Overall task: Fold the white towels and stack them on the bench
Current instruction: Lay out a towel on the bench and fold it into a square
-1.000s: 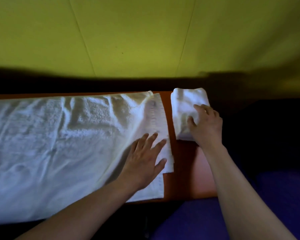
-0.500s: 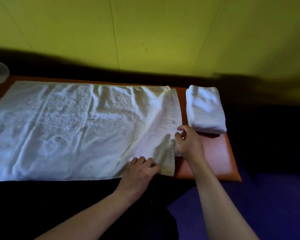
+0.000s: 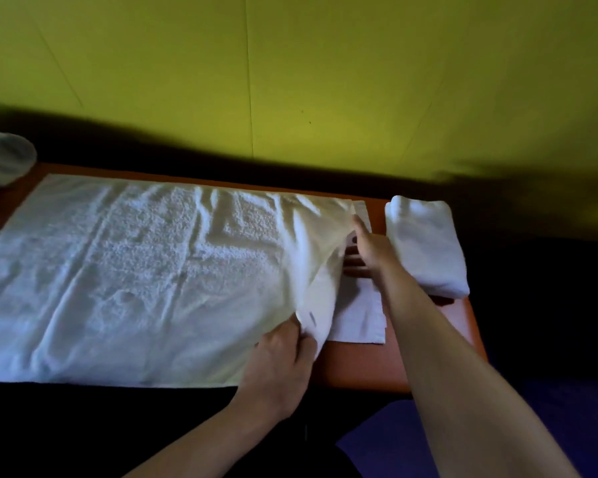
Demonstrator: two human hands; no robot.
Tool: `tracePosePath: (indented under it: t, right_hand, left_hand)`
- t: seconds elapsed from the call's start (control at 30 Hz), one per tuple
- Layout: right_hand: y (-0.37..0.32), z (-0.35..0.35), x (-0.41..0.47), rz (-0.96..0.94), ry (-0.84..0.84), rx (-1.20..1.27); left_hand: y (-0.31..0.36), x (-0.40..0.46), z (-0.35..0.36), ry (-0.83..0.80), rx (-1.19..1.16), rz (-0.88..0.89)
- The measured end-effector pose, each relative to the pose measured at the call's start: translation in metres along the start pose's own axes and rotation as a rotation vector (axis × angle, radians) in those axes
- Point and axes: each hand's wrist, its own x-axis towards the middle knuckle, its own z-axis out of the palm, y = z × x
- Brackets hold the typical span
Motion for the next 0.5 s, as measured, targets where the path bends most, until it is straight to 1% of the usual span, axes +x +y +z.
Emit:
tracePosePath:
  t: [0.03, 0.07, 0.17, 0.23, 0.27, 0.33, 0.43, 0.5]
  right_hand:
    - [0.002, 0.003, 0.022, -0.02, 0.031, -0.025]
    - [0.003, 0.006, 0.042, -0.044, 0.051, -0.061]
    - [-0.015, 0.017, 0.043, -0.066, 0.104, -0.167]
    - [-0.024, 0.014, 0.04, -0.104, 0.207, -0.245]
    - [-0.03, 0.017, 0.041, -0.137, 0.261, -0.241]
    - [-0.041, 0.025, 0.043, -0.206, 0.277, -0.152]
    - [-0.068, 0.037, 0.037, -0.289, 0.238, 0.049]
    - [-0.089, 0.048, 0.027, -0.343, 0.251, 0.07]
  left_hand:
    - [-0.004, 0.001, -0.001, -0.019, 0.058, 0.068]
    - [-0.006, 0.002, -0.002, -0.045, 0.058, 0.094]
    - [-0.012, 0.005, -0.008, -0.004, -0.171, 0.026]
    - [-0.007, 0.005, -0.015, -0.032, -0.191, 0.034]
    - [-0.009, 0.004, -0.02, -0.026, -0.213, 0.038]
    - [-0.017, 0.003, -0.03, 0.007, -0.263, 0.044]
    - [-0.029, 0.0, -0.049, 0.071, -0.314, -0.001]
    - [-0.039, -0.005, -0.066, 0.139, -0.37, -0.067]
